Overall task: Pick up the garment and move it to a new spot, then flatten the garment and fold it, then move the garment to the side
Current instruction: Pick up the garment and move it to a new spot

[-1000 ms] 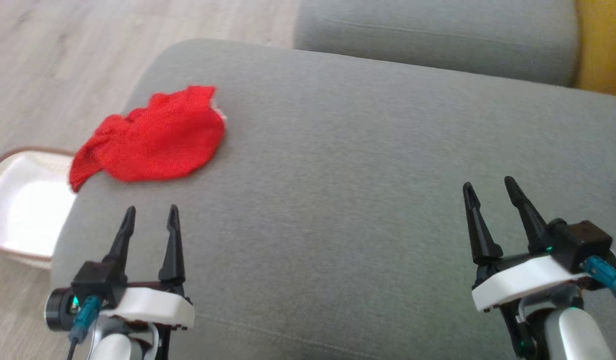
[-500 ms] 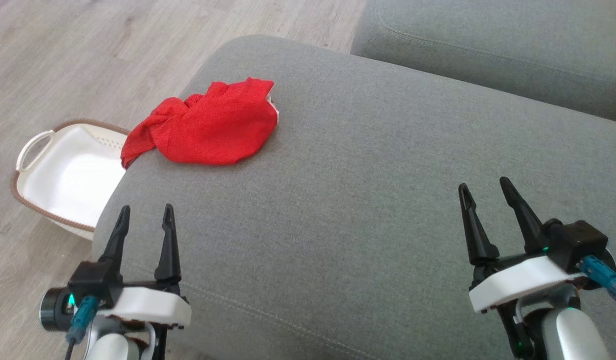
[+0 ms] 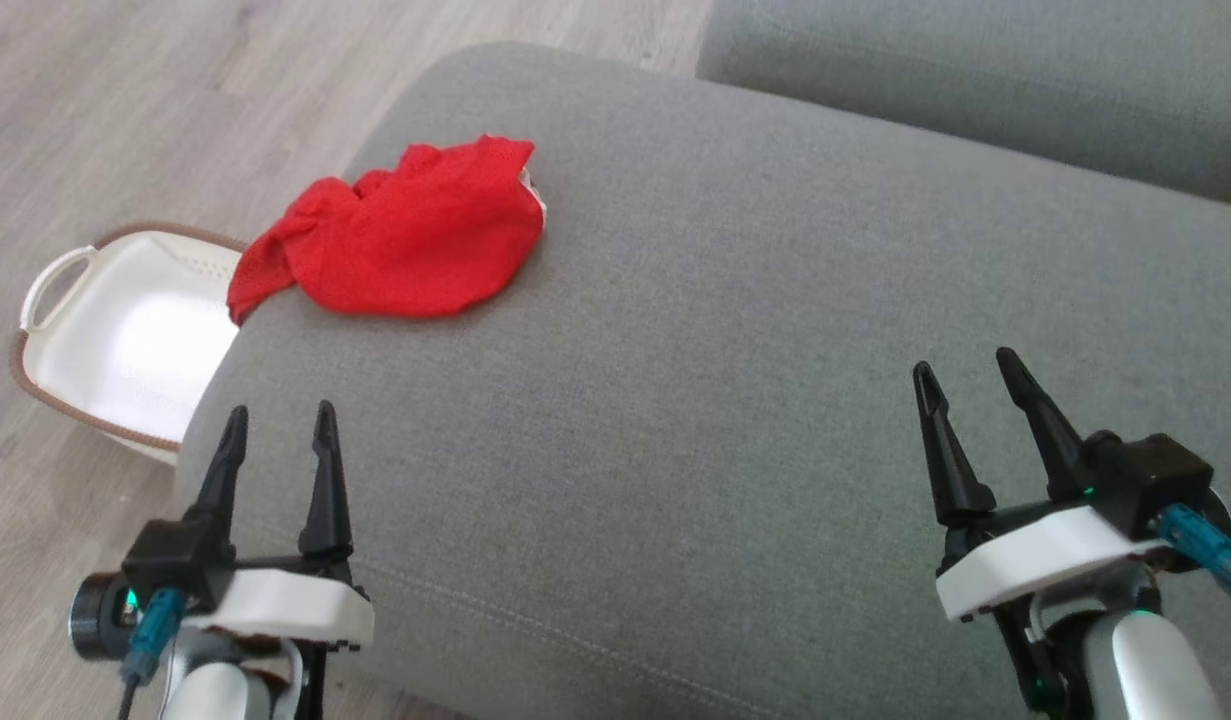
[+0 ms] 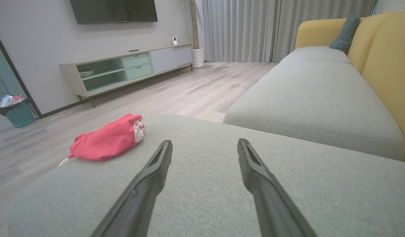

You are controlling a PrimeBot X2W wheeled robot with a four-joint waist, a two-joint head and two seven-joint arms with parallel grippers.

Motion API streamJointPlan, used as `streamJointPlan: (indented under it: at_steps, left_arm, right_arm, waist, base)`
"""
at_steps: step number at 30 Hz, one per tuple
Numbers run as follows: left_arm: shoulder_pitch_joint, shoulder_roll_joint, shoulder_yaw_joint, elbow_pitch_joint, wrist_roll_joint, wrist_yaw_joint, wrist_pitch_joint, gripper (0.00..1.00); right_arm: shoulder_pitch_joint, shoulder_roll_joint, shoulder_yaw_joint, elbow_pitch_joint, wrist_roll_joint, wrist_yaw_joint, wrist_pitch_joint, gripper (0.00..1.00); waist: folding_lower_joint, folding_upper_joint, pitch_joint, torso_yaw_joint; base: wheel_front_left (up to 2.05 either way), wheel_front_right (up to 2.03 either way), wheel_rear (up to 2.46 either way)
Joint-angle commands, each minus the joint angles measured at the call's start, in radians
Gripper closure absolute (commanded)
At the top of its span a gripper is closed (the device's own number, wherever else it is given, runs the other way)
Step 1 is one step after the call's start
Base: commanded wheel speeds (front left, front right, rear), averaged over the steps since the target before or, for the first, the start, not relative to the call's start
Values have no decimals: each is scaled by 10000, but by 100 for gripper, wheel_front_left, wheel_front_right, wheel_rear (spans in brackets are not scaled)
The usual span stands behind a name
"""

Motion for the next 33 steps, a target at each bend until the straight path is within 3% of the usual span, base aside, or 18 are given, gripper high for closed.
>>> streamJointPlan:
  at_steps: [1,9,19,24,27,33]
  left_arm:
    - [-602,3,446,-326,34,-19,-91,0]
    - [-1666,-255,730,77,-338,-336,-91,0]
    - [-4583,-302,1631,1905,-580,-834,-91,0]
    - [-6336,120,2118,3964,-699,-1361,-91,0]
    - [-6835,279,2224,4834,-742,-1508,-91,0]
    - [-8137,780,2256,7940,-908,-1792,239,0]
  right_arm:
    - [-384,-35,264,-462,-93,-9,74,0]
    - [-935,-198,281,-967,-358,-9,489,0]
    - [-1844,-558,259,-1713,-747,-9,979,0]
    - [-2232,-637,347,-1933,-857,-9,1039,0]
    - [-2316,-625,382,-1921,-863,-9,1012,0]
    - [-2416,-582,340,-1822,-892,-9,881,0]
  waist:
    - [0,0,249,-108]
    - [0,0,1669,-630]
    - [0,0,3739,-1399]
    - [0,0,4595,-1849]
    - [0,0,4763,-1966]
    - [0,0,4972,-2141]
  base:
    - [0,0,0]
    - [0,0,0]
    - [0,0,0]
    - [0,0,0]
    - [0,0,0]
    - [0,0,0]
